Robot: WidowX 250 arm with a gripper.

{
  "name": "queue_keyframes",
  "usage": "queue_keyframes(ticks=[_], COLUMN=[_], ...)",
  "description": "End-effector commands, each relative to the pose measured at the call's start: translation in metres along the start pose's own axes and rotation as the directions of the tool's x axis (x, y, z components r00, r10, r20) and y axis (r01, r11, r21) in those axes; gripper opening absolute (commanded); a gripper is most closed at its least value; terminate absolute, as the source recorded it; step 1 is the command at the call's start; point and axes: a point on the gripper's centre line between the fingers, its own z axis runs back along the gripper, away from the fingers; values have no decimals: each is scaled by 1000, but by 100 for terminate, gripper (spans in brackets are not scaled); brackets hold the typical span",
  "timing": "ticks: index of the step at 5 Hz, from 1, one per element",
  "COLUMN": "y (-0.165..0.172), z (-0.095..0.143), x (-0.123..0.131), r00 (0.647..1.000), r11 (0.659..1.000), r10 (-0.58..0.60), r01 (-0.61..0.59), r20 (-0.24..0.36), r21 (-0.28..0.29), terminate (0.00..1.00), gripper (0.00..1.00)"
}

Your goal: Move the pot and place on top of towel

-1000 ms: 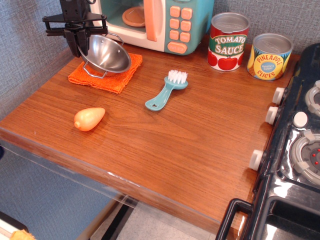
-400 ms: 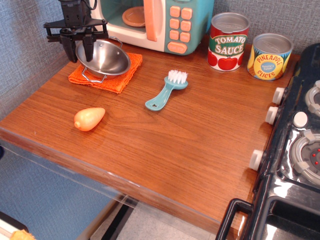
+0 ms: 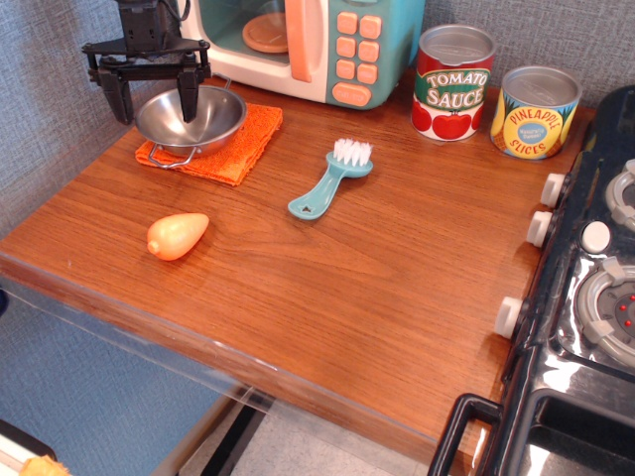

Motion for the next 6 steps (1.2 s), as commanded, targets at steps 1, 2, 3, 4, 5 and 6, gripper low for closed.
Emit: queue_keyframes(ticks=[1, 2, 3, 4, 5, 6], y=[-5, -21, -25, -24, -26, -26], z=[59, 66, 65, 65, 66, 66], x=[-9, -21, -26, -30, -32, -32], r00=[948, 915, 915, 915, 895, 895], r11=[979, 947, 945, 944, 916, 916], r10=[-205, -316, -321, -322, -387, -387], r01=[197, 322, 328, 330, 400, 400], r20=[242, 251, 245, 241, 221, 221], r21=[57, 18, 13, 7, -14, -14], terminate=[0, 0, 0, 0, 0, 100], gripper=[100, 100, 100, 100, 100, 100])
